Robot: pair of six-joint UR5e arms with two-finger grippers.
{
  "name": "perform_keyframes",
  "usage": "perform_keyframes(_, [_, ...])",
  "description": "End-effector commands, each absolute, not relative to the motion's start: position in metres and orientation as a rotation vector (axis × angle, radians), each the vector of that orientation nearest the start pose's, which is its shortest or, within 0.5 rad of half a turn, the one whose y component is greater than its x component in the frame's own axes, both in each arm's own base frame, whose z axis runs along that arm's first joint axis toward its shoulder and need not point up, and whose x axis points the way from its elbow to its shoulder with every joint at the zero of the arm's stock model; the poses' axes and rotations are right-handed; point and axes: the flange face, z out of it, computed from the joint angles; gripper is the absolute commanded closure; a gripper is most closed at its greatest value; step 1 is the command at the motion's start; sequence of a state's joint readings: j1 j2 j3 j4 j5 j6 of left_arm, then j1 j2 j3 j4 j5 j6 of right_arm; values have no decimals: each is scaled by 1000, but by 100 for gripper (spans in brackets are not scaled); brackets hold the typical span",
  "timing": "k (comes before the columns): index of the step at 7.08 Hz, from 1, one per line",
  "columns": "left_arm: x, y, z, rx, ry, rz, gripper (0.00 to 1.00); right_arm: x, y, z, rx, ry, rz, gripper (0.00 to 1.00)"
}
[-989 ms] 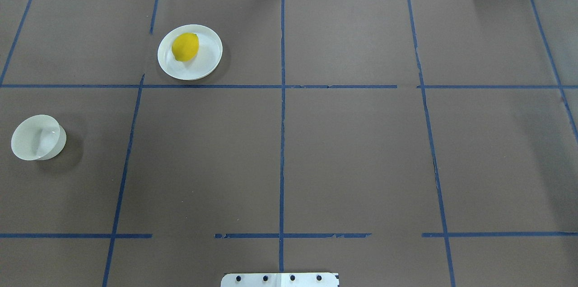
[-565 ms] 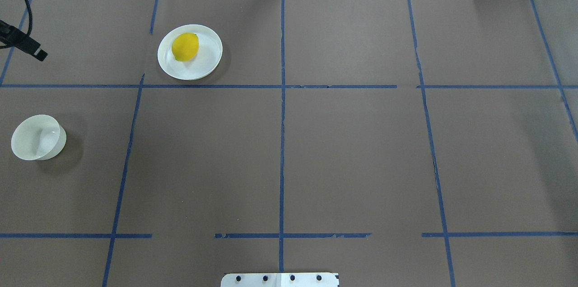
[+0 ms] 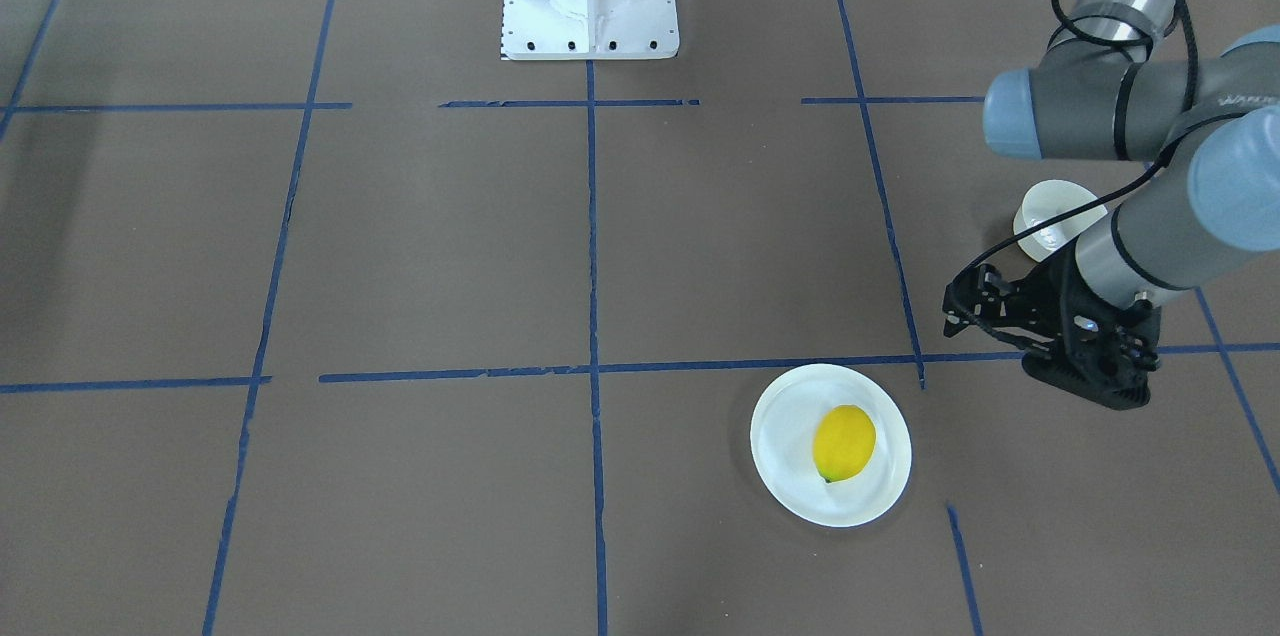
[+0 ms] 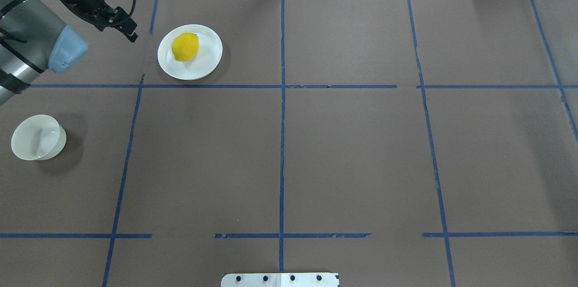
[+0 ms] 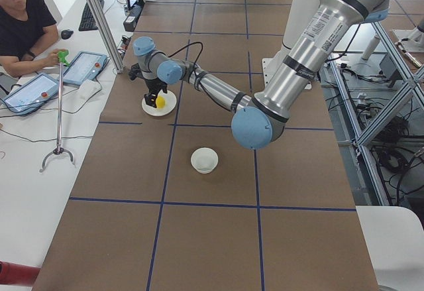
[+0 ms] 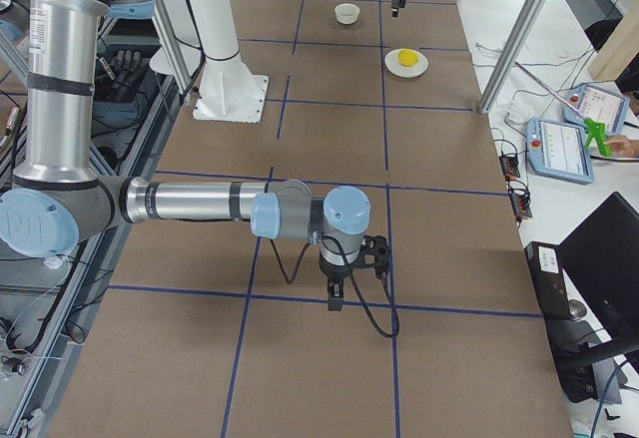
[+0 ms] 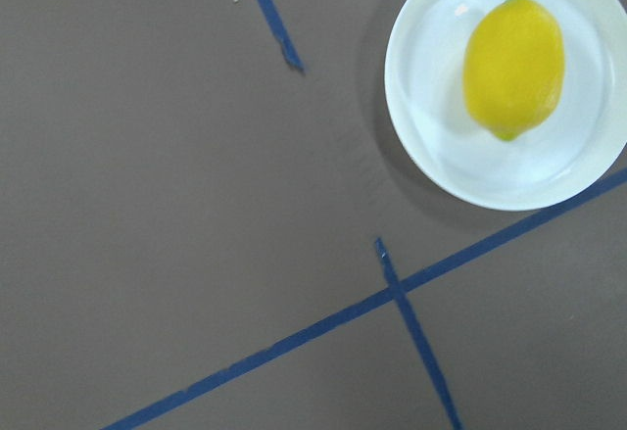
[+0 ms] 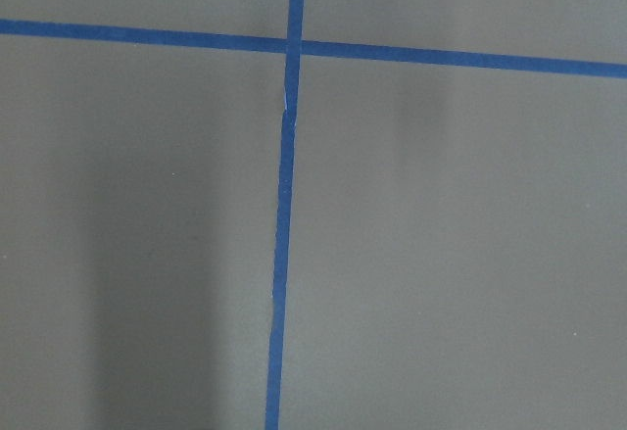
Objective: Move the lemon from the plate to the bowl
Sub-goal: 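Move the left gripper over the yellow lemon on the white plate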
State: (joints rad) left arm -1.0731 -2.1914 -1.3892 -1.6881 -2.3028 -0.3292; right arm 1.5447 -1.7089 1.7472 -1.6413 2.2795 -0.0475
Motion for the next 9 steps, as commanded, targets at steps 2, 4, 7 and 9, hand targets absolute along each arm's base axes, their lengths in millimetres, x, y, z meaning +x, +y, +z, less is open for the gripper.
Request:
perform_keyframes(2, [368, -704, 343, 174, 904, 344, 0, 57, -432, 647, -23, -709, -59, 0])
perform_keyframes(4, [400, -703, 346, 173, 925, 338, 0, 57, -432, 647, -23, -709, -59, 0])
perform_keyframes(7, [428, -716, 349, 206, 893, 299, 0, 57, -432, 647, -23, -709, -59, 0])
perform_keyframes(9, [428, -716, 354, 199, 890, 295, 0, 57, -432, 647, -23, -709, -59, 0])
